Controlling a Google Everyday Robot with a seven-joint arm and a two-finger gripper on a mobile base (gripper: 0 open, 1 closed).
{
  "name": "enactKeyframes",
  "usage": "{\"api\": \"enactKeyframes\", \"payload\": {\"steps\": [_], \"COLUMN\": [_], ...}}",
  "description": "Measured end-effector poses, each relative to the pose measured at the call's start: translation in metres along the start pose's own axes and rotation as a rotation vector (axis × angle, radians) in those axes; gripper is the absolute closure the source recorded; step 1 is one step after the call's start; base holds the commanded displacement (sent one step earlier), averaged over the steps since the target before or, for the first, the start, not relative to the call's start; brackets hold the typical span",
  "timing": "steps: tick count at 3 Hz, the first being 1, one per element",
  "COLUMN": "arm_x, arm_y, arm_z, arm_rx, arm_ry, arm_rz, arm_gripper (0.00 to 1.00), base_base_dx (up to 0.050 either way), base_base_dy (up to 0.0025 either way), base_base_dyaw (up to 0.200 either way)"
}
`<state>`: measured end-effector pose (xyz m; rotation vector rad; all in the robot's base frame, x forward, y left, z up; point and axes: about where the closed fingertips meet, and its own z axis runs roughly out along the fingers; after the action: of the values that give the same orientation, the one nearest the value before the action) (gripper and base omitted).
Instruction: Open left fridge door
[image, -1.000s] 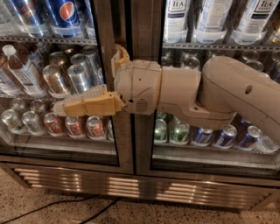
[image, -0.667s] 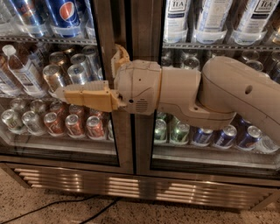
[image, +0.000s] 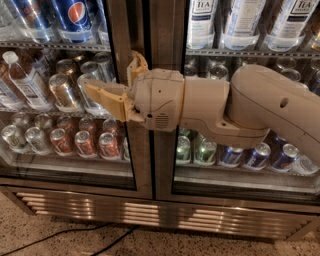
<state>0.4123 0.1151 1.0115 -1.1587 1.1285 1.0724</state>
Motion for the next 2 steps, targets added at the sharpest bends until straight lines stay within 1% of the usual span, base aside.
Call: {"api": "enactKeyframes", "payload": {"steps": [1,2], "arm_x": [0.0,0.0], "arm_y": [0.0,0.0], "arm_z": [0.0,0.0], "arm_rx": [0.0,0.0], "arm_ry": [0.0,0.0], "arm_rz": [0.0,0.0], "arm_gripper": [1.0,1.0], "base_base_dx": [-0.05,-0.05], "base_base_dy": [0.0,-0.0001], "base_base_dyaw": [0.0,0.001]}}
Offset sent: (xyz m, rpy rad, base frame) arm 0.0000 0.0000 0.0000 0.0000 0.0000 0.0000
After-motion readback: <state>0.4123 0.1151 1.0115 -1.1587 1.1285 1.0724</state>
